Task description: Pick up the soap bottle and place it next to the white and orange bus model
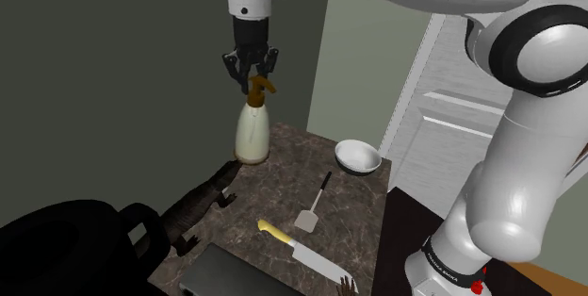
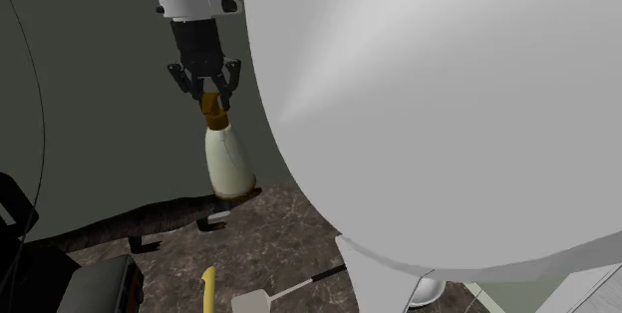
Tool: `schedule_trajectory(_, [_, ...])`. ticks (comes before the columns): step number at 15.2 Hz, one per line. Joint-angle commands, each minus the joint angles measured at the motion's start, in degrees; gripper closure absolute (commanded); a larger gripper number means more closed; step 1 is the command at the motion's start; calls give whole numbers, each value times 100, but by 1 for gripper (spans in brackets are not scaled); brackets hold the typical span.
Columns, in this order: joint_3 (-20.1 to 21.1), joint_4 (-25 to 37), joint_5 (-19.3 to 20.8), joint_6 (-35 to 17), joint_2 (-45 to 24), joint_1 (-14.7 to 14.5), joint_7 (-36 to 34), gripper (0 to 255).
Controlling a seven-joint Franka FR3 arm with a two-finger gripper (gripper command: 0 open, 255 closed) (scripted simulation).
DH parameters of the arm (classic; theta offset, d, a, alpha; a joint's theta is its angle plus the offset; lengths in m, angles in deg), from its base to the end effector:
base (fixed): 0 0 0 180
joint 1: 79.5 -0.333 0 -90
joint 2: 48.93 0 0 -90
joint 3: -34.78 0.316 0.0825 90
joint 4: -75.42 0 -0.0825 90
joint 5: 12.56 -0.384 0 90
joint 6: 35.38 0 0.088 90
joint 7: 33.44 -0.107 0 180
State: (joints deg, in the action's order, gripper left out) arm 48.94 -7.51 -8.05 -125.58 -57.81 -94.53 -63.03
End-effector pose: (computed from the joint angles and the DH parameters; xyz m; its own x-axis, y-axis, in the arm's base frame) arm 0.5339 0.2753 0.5960 1.0000 -0.0082 -0.0002 -0.0082 -0.9989 0.0471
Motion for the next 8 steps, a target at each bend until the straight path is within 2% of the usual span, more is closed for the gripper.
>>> schedule_trajectory(1, [114, -19, 11, -2, 7, -161, -283, 255])
schedule_trajectory(8, [497, 47, 60, 62, -51, -709, -1206, 255])
